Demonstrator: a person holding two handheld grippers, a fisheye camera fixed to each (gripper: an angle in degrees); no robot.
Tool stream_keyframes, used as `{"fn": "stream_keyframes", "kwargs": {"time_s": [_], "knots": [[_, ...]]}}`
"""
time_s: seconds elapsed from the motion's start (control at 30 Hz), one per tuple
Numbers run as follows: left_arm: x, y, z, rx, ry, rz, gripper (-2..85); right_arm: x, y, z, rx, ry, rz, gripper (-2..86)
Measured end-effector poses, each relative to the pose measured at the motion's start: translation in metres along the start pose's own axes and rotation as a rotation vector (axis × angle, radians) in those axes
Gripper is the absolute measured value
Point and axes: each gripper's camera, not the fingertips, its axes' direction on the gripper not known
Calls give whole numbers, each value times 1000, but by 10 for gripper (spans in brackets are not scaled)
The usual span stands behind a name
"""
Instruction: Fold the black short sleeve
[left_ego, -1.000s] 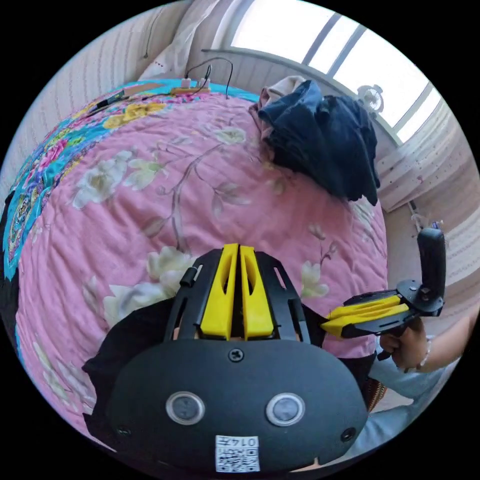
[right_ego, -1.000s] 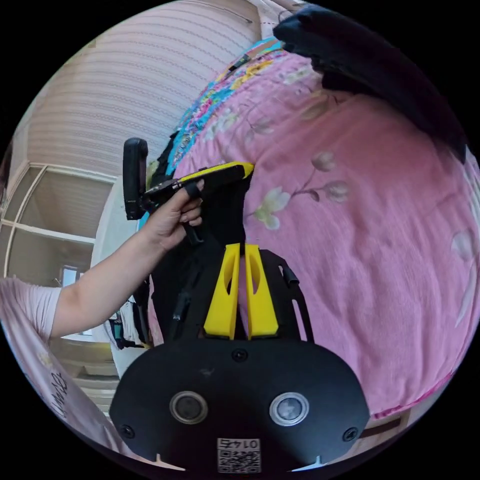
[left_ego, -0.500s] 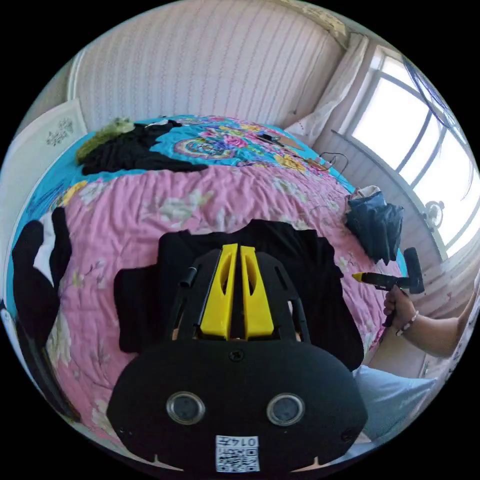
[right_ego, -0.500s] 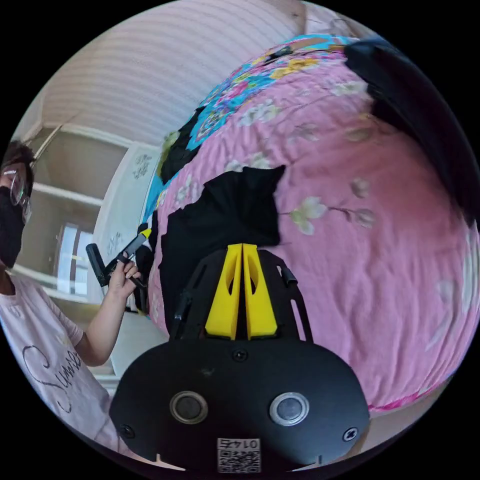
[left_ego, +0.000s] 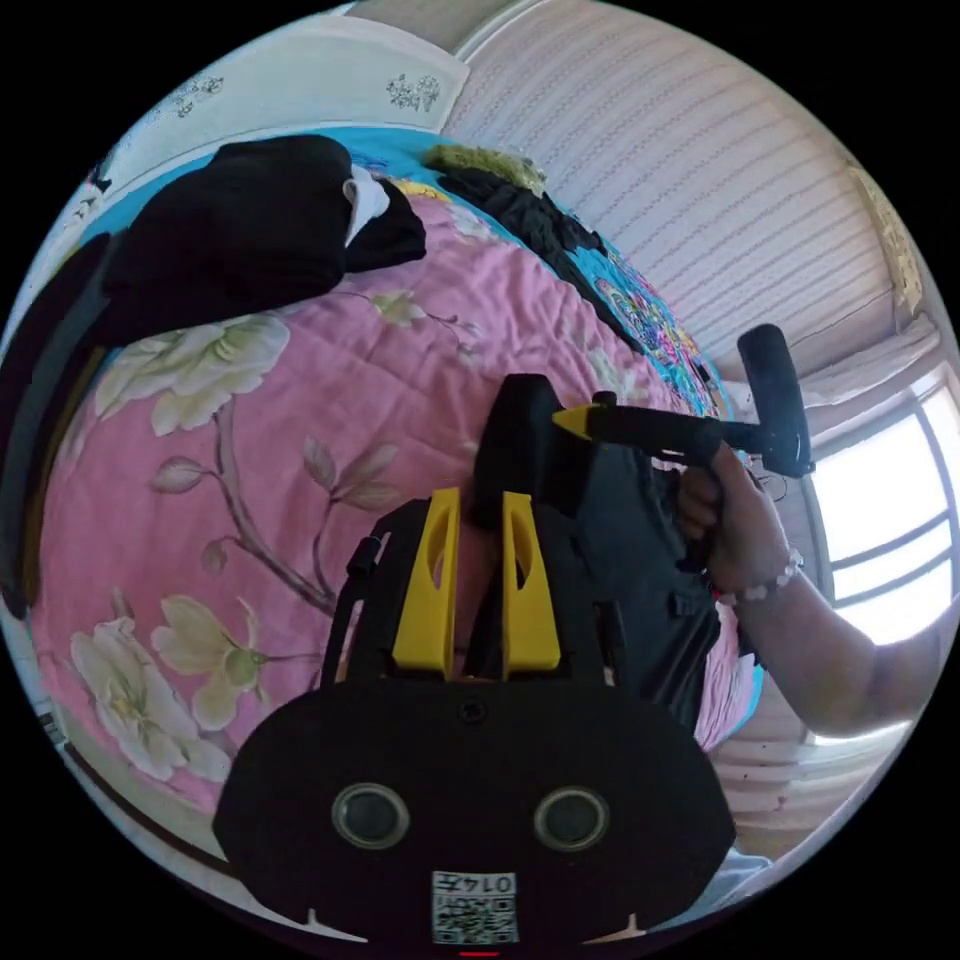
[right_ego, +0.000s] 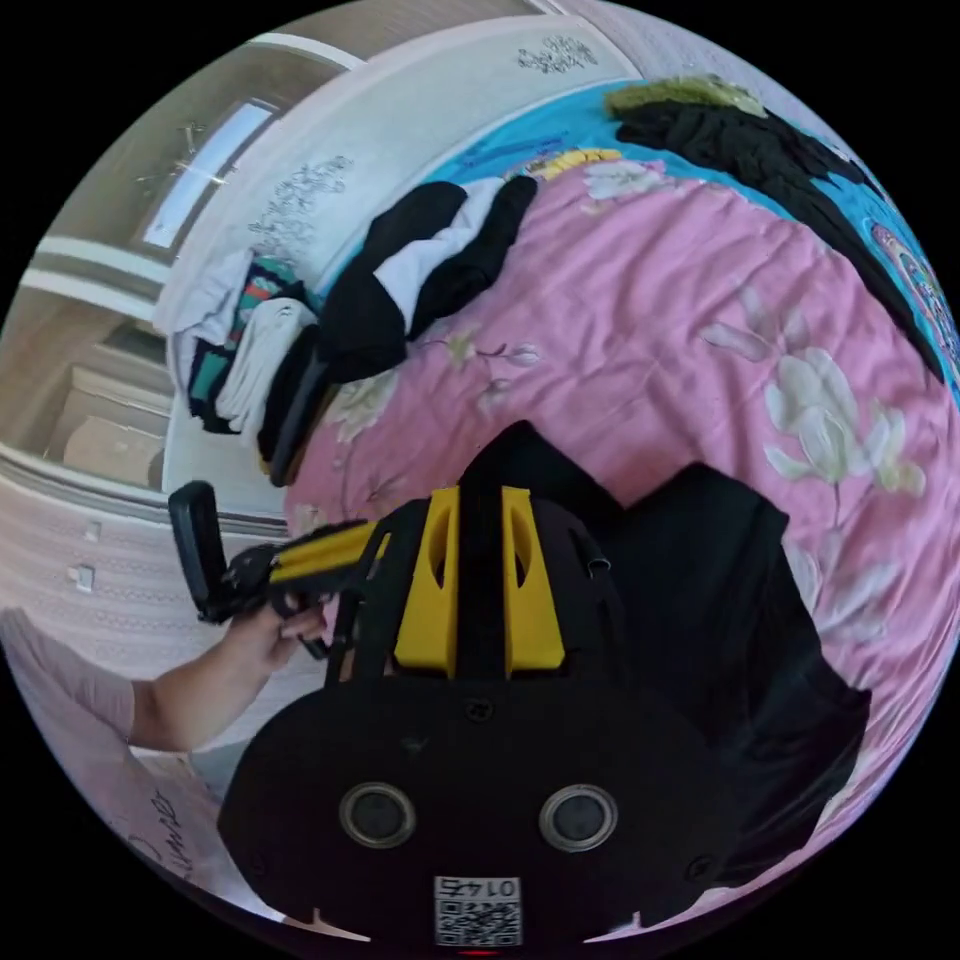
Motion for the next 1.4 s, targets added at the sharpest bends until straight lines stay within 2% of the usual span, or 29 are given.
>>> {"fn": "stream_keyframes", "kwargs": {"time_s": [0.07,0.2,0.33,0.43,0.53,0.67,0.77,0.9,0.97,1.03,1.07,1.13,1.23,1.33,1.4], "knots": [[-1,-20,13,-72,77,-8,45,11,-25,49,-55,27,65,74],[13,-38,-6,-55,15,58,2,8,-28,85,-98,87,56,30],[33,-44,-82,95,9,81,-5,-38,-21,67,57,-27,-144,16],[35,-36,-97,115,-70,64,-1,-47,-32,114,-51,-12,-199,20],[19,-35,-79,24,-60,-48,15,-24,-35,165,-218,7,-110,32],[21,-40,-107,59,-44,-110,33,-20,-16,118,-49,29,-127,20],[27,-40,-132,87,-28,-122,31,-21,-10,104,3,14,-156,11],[42,-44,-143,114,-27,-117,59,-28,-22,136,-77,-20,-166,30],[49,-48,-125,71,-9,-139,64,-28,-31,163,-96,-16,-131,51],[54,-47,-105,14,-26,-134,55,-22,-37,193,-175,-9,-100,31],[60,-43,-101,34,-64,-107,47,-15,-37,195,-146,9,-78,19],[68,-39,-100,33,-68,-74,35,1,-37,181,-120,-91,-38,14],[90,-35,-115,69,-40,-14,11,21,-13,107,86,-214,-10,9],[130,-25,-138,165,137,206,9,45,44,20,266,-281,58,9],[152,-16,-138,133,200,318,16,61,83,-13,301,-242,128,10]]}}
